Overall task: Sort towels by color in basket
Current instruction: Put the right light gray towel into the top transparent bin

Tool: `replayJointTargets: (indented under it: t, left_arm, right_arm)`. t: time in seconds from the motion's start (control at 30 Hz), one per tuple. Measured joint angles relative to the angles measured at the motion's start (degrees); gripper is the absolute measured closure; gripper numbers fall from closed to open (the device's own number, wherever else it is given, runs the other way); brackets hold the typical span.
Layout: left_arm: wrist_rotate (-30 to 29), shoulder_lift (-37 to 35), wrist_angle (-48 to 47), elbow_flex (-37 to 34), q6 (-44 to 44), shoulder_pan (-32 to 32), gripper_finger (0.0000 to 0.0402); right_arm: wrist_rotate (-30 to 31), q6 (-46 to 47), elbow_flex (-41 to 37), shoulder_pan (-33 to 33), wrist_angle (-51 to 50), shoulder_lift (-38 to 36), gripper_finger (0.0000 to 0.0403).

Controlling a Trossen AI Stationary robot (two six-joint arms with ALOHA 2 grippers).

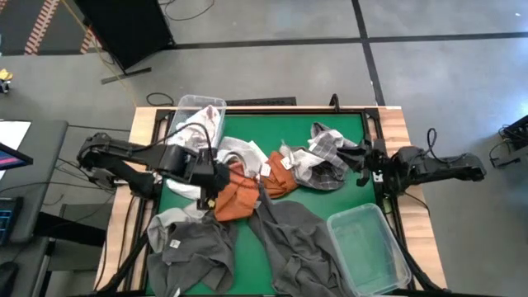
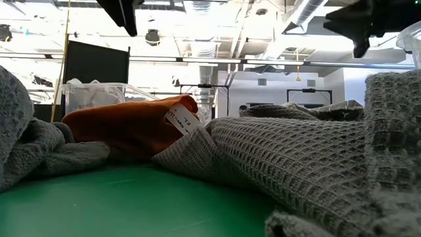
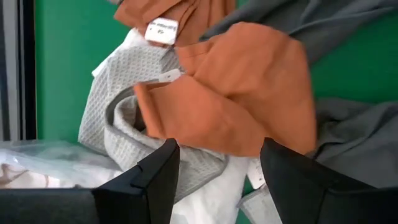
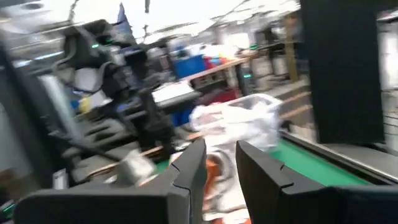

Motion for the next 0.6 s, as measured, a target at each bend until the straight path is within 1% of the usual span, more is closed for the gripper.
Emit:
replayJointTargets:
  t: [0.07, 0.17, 0.4, 0.5, 0.6]
  left_arm:
    - [-1.40, 0.00, 0.58, 0.00, -0.56, -1.78, 0.0190]
    - [-3.59, 0.00, 1.48, -0.02, -1.31, -3.69, 0.0190]
    - [-5.39, 0.00, 2.29, -0.09, -3.03, -6.38, 0.0190]
    - [-6.29, 0.00, 2.37, -0.09, -3.26, -7.02, 0.0190]
    - [-8.50, 0.00, 3.27, -0.11, -2.87, -7.25, 0.0190]
  right_arm:
    - [-2.08, -0.28, -0.02, 0.27, 2.79, 1.92, 0.0285]
    - [-2.01, -0.53, -0.02, 0.15, 7.26, 5.31, 0.0285]
    - [-1.96, -5.56, 0.08, -0.16, 14.92, 14.27, 0.0285]
    - [-2.62, -7.78, 2.36, -0.16, 14.79, 18.64, 0.0281]
    - [-3.10, -10.34, 6.01, -0.13, 13.40, 22.81, 0.0272]
